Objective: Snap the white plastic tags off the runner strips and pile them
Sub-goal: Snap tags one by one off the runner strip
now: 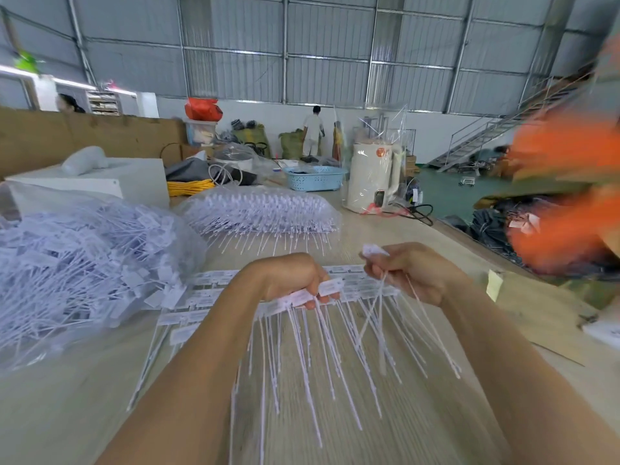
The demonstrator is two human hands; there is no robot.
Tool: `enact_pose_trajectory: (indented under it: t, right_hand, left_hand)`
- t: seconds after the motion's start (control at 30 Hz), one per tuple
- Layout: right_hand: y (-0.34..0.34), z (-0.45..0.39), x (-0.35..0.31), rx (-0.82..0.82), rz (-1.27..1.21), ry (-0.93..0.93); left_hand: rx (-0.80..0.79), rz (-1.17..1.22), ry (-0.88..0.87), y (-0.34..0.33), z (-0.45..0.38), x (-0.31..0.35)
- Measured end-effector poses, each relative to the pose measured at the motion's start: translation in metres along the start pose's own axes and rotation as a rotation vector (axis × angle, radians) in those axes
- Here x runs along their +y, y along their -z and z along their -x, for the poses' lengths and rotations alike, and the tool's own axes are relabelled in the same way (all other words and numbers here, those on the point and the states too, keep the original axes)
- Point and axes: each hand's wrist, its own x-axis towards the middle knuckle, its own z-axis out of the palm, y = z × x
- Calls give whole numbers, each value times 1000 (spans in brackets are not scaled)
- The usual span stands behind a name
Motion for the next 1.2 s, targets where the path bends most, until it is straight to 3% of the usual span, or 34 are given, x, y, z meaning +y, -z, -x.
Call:
enact_pose_trajectory:
  t: [0.3,0.53,0.63,0.73,0.93,1.2]
  right_hand:
    - [-25,-7,20,-36,259,-54]
    - [-31,-8,25,6,428,-10]
    - [-30,-7,22,47,389,44]
    - [-31,-7,20,37,399,77]
    - [-30,-6,22,-12,395,54]
    - [-28,-8,25,69,524,39]
  left_hand:
    - [134,-303,-64,2,0,0]
    - [202,-163,-126,1,-4,-5]
    - [244,-208,-84,4,-4,-7]
    - [160,-165,-60,3,-3,-10]
    - [207,-134,-91,2,-4,-12]
    - [243,-152,-124,-1,-6,-11]
